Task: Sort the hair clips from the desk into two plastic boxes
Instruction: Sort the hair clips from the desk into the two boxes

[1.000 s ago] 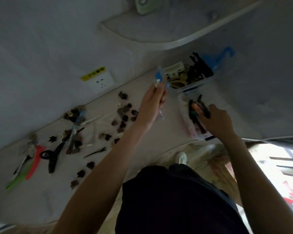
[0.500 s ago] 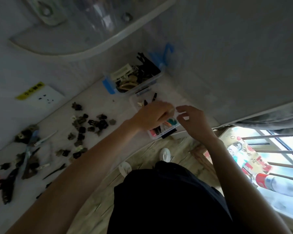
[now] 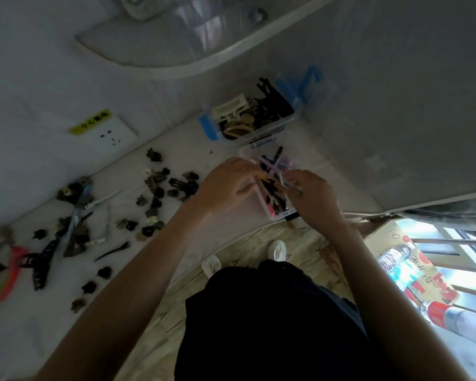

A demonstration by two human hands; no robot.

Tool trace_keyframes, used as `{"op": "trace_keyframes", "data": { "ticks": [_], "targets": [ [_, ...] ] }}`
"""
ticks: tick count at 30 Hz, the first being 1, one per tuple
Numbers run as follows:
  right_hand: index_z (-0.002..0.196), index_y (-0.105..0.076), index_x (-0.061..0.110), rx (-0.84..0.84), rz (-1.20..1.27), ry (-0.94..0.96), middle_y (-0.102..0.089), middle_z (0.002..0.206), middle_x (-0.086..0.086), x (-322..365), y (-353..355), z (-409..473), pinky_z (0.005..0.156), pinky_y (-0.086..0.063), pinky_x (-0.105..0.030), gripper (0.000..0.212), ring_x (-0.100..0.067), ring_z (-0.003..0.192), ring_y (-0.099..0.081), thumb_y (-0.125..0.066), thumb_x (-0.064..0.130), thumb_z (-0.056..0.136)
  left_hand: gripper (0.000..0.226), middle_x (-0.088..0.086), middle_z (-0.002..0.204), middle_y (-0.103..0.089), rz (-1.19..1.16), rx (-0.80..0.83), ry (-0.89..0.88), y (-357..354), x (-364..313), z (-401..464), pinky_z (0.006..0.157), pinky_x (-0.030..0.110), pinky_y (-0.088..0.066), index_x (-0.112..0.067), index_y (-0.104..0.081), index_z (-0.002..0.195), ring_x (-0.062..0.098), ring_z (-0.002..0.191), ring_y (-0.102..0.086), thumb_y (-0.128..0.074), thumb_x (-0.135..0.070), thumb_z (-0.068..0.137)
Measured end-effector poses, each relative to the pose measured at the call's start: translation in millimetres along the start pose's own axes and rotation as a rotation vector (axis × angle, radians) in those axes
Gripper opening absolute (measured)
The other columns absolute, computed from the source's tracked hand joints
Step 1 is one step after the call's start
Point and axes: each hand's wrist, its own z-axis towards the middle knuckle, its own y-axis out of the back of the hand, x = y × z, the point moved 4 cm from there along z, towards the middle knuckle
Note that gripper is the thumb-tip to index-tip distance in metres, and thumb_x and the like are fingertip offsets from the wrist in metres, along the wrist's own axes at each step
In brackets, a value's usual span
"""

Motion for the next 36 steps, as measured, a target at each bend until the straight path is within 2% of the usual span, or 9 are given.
{"op": "trace_keyframes", "data": {
  "ticks": [5, 9, 12, 18, 21, 24, 29, 33, 36],
  "targets": [
    [0.109, -0.064, 0.012, 0.052, 0.002, 0.179, -0.068, 0.104, -0.010, 63, -33, 10, 0.075, -0.045, -0.027, 0.024, -0.028, 0.091, -0.064, -0.049, 0.009, 0.090, 0.024, -0.005, 0.106, -0.065, -0.085, -0.342, 0.332, 34, 40, -95, 0.083, 0.027, -0.050, -0.020, -0.061, 0.115, 0.004, 0.095, -0.055, -0.051, -0.017, 0.093],
    [0.110, -0.062, 0.016, 0.228, 0.007, 0.354, -0.066, 0.108, -0.004, 123, -91, 23, 0.080, -0.048, -0.031, 0.022, -0.020, 0.093, -0.062, -0.046, 0.016, 0.093, 0.023, -0.004, 0.111, -0.064, -0.111, -0.656, 0.793, 58, 90, -184, 0.083, 0.025, -0.048, -0.022, -0.061, 0.112, 0.010, 0.098, -0.059, -0.049, -0.016, 0.093],
    [0.114, -0.060, 0.013, 0.335, -0.104, 0.487, -0.062, 0.114, -0.008, 169, -145, 31, 0.085, -0.046, -0.037, 0.026, -0.025, 0.103, -0.056, -0.043, 0.017, 0.095, 0.026, 0.003, 0.111, -0.062, -0.133, -0.865, 1.063, 78, 123, -241, 0.085, 0.030, -0.045, -0.018, -0.060, 0.112, 0.017, 0.097, -0.058, -0.050, -0.009, 0.089],
    [0.123, -0.053, 0.005, 0.457, -0.201, 0.773, -0.055, 0.125, -0.016, 247, -233, 42, 0.096, -0.041, -0.041, 0.036, -0.031, 0.114, -0.048, -0.048, 0.004, 0.087, 0.041, 0.017, 0.118, -0.057, 0.068, -0.540, 1.188, 102, 192, -282, 0.094, 0.041, -0.040, -0.010, -0.056, 0.119, 0.034, 0.110, -0.050, -0.063, -0.018, 0.080],
    [0.134, -0.041, 0.007, 0.485, -0.308, 0.760, -0.044, 0.137, -0.014, 270, -271, 51, 0.101, -0.033, -0.037, 0.045, -0.031, 0.125, -0.039, -0.043, 0.000, 0.089, 0.043, 0.016, 0.118, -0.056, 0.164, -0.384, 1.136, 107, 207, -277, 0.094, 0.040, -0.036, -0.011, -0.056, 0.119, 0.035, 0.112, -0.047, -0.064, -0.025, 0.079],
    [0.131, -0.043, 0.006, 0.426, -0.441, 0.761, -0.050, 0.127, -0.017, 276, -291, 60, 0.092, -0.037, -0.038, 0.043, -0.032, 0.115, -0.045, -0.043, 0.000, 0.089, 0.041, 0.011, 0.117, -0.057, 0.256, -0.226, 1.147, 106, 216, -270, 0.093, 0.040, -0.034, -0.016, -0.053, 0.119, 0.032, 0.112, -0.047, -0.057, -0.031, 0.082],
    [0.098, -0.061, -0.002, 0.385, -0.415, 0.814, -0.062, 0.090, -0.023, 282, -297, 72, 0.072, -0.045, -0.041, 0.021, -0.037, 0.085, -0.058, -0.060, -0.005, 0.077, 0.033, 0.008, 0.112, -0.061, 0.287, -0.184, 1.121, 108, 228, -258, 0.092, 0.040, -0.032, -0.016, -0.054, 0.114, 0.030, 0.110, -0.048, -0.053, -0.032, 0.085],
    [0.098, -0.060, 0.002, 0.429, -0.358, 0.847, -0.057, 0.100, -0.019, 276, -285, 74, 0.080, -0.044, -0.041, 0.014, -0.033, 0.091, -0.052, -0.049, 0.005, 0.090, 0.030, 0.005, 0.109, -0.062, 0.268, -0.236, 1.086, 108, 231, -258, 0.090, 0.039, -0.032, -0.018, -0.056, 0.110, 0.028, 0.107, -0.050, -0.054, -0.036, 0.086],
    [0.099, -0.061, 0.002, 0.562, -0.389, 0.935, -0.056, 0.105, -0.019, 272, -285, 59, 0.080, -0.044, -0.043, 0.016, -0.035, 0.094, -0.050, -0.055, 0.011, 0.087, 0.029, 0.002, 0.104, -0.064, 0.256, -0.302, 1.055, 107, 231, -258, 0.088, 0.037, -0.031, -0.020, -0.059, 0.103, 0.026, 0.101, -0.053, -0.056, -0.042, 0.085]
  ]
}}
